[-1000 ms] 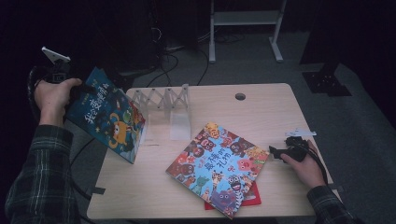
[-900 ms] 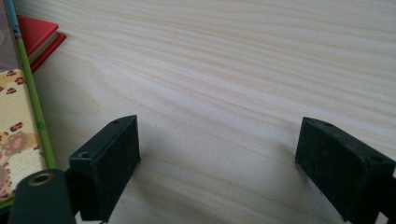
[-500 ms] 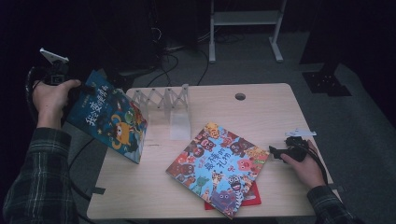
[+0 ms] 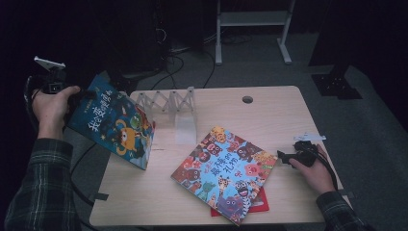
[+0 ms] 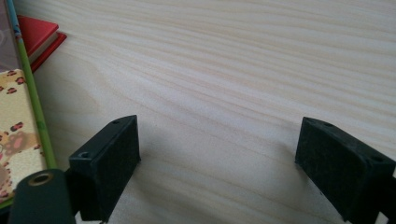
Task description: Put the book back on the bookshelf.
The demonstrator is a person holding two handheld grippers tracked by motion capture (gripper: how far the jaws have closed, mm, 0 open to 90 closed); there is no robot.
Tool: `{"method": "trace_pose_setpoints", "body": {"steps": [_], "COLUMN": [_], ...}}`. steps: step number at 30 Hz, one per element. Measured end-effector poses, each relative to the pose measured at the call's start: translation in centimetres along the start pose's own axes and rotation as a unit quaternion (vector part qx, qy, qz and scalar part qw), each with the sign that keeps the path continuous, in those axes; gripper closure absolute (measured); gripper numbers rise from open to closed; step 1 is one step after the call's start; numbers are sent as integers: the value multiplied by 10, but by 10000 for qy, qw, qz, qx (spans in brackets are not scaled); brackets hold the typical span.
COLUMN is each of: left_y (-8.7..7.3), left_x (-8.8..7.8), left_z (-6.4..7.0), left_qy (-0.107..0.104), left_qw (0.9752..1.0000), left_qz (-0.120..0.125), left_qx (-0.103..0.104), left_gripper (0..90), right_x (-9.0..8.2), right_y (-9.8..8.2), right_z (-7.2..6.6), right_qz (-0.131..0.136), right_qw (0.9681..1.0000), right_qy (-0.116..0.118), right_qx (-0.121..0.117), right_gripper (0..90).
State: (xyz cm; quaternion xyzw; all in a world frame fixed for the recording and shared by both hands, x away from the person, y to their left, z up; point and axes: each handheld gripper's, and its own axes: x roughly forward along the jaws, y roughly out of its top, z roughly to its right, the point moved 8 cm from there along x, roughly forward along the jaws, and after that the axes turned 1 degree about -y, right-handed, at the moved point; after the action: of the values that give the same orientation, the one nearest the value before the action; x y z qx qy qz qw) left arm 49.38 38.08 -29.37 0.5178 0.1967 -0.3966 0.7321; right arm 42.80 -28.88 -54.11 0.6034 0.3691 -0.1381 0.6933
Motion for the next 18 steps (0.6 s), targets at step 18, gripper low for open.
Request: {"method": "trace_pose_setpoints", "body": {"steps": [18], "left_y": [11], "left_x": [-36], "left_z": [20], "left_qy": [-25], "left_qw": [9975], "left_qz": [539], "left_qx": [458], "left_gripper": [687], "right_x": [0], "right_y": [0], "right_z": [0], "right_qz": [2], "right_qw": [10000], "right_qy": [3], "right_qx": [-4], "right_gripper": [124]}}
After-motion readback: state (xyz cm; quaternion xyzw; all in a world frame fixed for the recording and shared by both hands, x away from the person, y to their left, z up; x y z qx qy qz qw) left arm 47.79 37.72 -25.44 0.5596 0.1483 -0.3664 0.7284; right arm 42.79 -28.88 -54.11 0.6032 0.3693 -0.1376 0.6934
